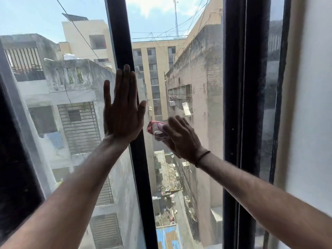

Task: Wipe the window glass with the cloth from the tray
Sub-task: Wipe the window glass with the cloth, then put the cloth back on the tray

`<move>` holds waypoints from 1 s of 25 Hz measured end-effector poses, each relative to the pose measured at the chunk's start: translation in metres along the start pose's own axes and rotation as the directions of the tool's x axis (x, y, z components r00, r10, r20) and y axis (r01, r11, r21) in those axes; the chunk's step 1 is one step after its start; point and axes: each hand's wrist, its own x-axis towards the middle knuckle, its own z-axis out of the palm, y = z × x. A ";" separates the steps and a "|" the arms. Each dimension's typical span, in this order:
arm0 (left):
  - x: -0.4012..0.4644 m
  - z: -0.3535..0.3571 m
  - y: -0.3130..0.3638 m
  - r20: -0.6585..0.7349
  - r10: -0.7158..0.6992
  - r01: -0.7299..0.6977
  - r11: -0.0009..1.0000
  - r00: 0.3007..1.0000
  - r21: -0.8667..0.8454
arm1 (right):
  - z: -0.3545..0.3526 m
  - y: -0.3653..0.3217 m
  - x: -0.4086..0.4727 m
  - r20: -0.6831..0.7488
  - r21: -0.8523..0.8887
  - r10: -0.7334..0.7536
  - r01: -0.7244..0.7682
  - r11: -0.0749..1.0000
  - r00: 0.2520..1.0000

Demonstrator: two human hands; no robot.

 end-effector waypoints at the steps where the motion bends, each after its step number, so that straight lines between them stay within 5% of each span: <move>1: -0.001 -0.008 0.002 0.042 -0.019 0.019 1.000 0.999 -0.007 | -0.009 -0.011 -0.018 0.077 0.058 0.032 -0.037 0.998 0.996; 3: -0.025 -0.019 0.008 0.094 -0.021 0.027 0.998 0.995 -0.063 | -0.021 -0.027 -0.053 0.128 0.170 0.296 -0.315 0.934 0.947; 4: -0.056 -0.026 0.013 0.108 -0.025 0.039 0.990 0.994 -0.134 | -0.025 -0.039 -0.069 0.179 0.254 0.478 -0.509 0.822 0.860; 7: -0.193 -0.056 0.040 0.349 -0.237 0.386 0.800 0.907 -0.460 | -0.027 -0.082 -0.117 0.495 0.454 0.761 -0.872 0.185 0.419; 9: -0.285 -0.090 0.055 0.735 -0.336 0.800 0.371 0.589 -0.471 | -0.019 -0.124 -0.150 0.702 0.427 0.679 -0.890 -0.160 0.214; 11: -0.360 -0.111 0.057 0.950 -0.259 0.972 -0.115 0.172 -0.207 | -0.008 -0.167 -0.187 0.823 0.303 0.562 -0.903 -0.305 0.086; 13: -0.435 -0.132 0.046 0.967 -0.242 0.938 -0.348 -0.077 -0.012 | 0.006 -0.219 -0.231 0.889 0.122 0.456 -0.941 -0.315 -0.037; 15: -0.504 -0.162 0.034 0.901 -0.361 0.905 -0.420 -0.242 0.075 | 0.018 -0.274 -0.284 0.914 -0.066 0.373 -0.967 -0.245 -0.157; 23: -0.754 -0.297 0.049 0.451 -0.446 0.628 -0.639 -0.773 0.443 | 0.002 -0.468 -0.518 0.743 -0.669 0.015 -0.743 -0.003 -0.669; 25: -0.817 -0.320 0.074 0.281 -0.350 0.448 -0.723 -0.894 0.525 | -0.004 -0.503 -0.584 0.657 -0.727 -0.056 -0.652 0.216 -0.752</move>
